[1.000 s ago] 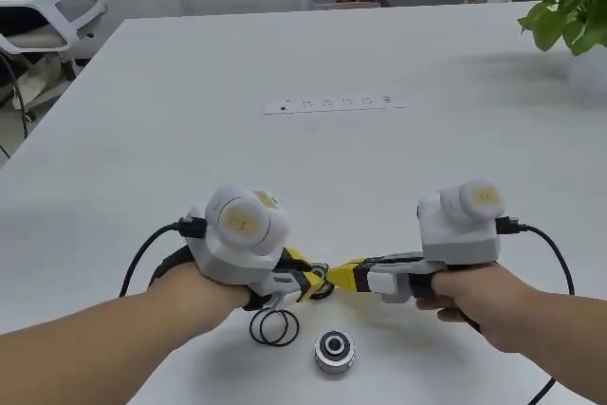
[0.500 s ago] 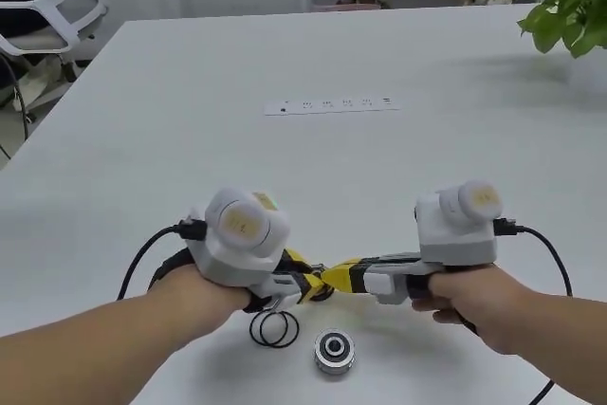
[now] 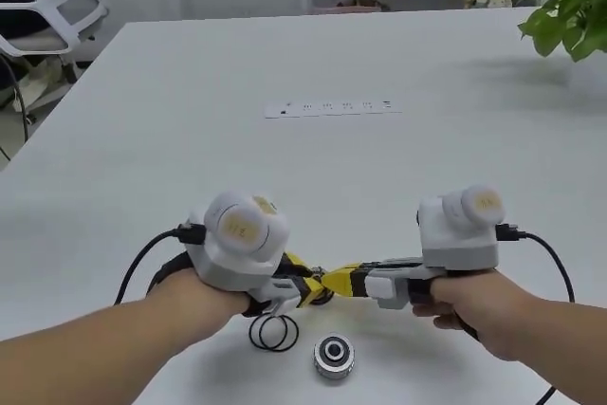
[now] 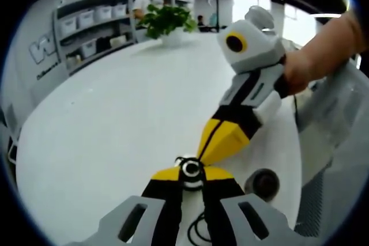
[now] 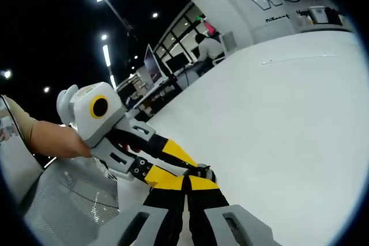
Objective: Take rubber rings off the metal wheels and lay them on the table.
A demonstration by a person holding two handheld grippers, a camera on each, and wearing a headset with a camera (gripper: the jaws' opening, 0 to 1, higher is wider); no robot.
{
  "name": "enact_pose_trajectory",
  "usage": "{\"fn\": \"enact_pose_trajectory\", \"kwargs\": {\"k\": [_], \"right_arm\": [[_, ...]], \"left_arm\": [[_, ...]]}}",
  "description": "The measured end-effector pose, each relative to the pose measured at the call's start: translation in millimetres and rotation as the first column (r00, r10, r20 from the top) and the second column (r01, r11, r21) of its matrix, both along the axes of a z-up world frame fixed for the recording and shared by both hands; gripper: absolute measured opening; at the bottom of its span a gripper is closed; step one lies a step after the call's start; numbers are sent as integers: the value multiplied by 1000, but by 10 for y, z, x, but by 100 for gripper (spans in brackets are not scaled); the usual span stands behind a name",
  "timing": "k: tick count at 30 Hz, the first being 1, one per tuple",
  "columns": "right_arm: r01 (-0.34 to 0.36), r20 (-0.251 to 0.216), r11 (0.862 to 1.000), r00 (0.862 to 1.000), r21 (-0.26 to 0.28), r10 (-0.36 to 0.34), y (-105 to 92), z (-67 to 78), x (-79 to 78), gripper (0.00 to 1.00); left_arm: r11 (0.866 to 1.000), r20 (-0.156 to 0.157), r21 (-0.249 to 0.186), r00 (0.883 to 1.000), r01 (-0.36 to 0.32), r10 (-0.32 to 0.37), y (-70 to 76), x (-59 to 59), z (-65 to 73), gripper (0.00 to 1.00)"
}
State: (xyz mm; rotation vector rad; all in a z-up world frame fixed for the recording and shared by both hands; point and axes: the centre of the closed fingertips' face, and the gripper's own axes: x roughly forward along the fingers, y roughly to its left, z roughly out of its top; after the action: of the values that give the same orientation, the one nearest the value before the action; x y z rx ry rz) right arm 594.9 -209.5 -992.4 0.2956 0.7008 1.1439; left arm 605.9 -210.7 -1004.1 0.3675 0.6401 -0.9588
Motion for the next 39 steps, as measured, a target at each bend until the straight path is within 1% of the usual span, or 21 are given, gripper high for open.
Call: {"fn": "enact_pose_trajectory", "kwargs": {"k": [21, 39], "right_arm": [[-5, 0, 1000, 1000, 8, 5, 0, 25, -18, 0], [-19, -13, 999, 1000, 32, 19, 12, 50, -52, 0]], "left_arm": [[1000, -1, 0, 1000, -2, 2, 2, 4, 3, 12], [1000, 1, -2, 1000, 0, 0, 5, 4, 4, 12]]}}
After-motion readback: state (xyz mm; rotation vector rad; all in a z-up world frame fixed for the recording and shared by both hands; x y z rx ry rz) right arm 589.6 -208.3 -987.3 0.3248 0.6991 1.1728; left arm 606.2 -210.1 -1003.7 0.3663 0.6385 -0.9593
